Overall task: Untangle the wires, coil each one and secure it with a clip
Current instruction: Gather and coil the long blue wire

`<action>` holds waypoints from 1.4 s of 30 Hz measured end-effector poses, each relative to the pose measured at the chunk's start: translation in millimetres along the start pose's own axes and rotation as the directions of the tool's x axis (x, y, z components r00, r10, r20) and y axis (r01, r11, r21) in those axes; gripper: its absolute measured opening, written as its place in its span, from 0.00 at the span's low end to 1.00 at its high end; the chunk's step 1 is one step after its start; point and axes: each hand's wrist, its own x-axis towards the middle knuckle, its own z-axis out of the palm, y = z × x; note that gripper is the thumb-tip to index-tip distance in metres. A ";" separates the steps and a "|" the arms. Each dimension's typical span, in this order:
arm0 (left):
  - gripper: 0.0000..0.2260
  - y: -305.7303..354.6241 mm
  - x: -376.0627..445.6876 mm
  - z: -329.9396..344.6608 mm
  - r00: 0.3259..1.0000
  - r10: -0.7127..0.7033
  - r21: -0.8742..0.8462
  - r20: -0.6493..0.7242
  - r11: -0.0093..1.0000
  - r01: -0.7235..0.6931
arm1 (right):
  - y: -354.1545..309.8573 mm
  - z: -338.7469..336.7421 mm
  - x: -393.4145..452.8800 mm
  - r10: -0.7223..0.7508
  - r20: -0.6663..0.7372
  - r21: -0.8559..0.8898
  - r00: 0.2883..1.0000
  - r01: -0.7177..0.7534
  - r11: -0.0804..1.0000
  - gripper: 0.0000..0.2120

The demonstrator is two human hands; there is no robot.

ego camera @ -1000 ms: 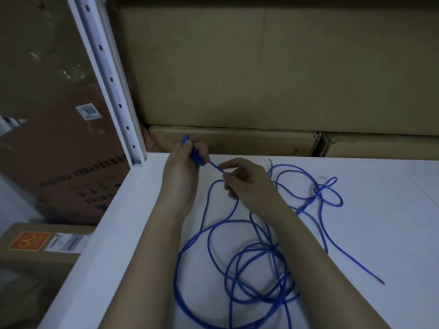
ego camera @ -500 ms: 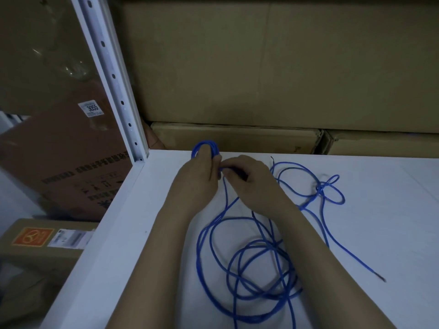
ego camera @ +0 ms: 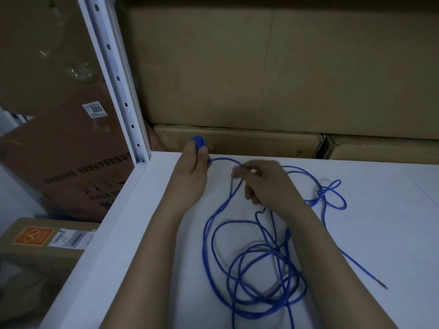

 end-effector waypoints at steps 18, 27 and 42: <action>0.20 26.1 -11.2 -1.8 0.914 -0.021 -0.246 0.405 0.960 0.131 | 15.7 -7.1 13.4 -0.469 -0.327 -0.307 0.821 0.377 0.874 0.12; 0.17 16.4 -2.4 16.1 0.981 -0.067 -0.718 0.184 0.672 0.181 | 23.8 17.4 10.4 -0.257 0.092 -0.320 0.962 0.273 0.907 0.06; 0.11 17.1 -8.1 31.8 0.990 0.069 -0.414 -0.126 0.903 -0.116 | 21.4 2.4 6.4 -0.306 0.000 -0.247 0.952 0.297 0.922 0.11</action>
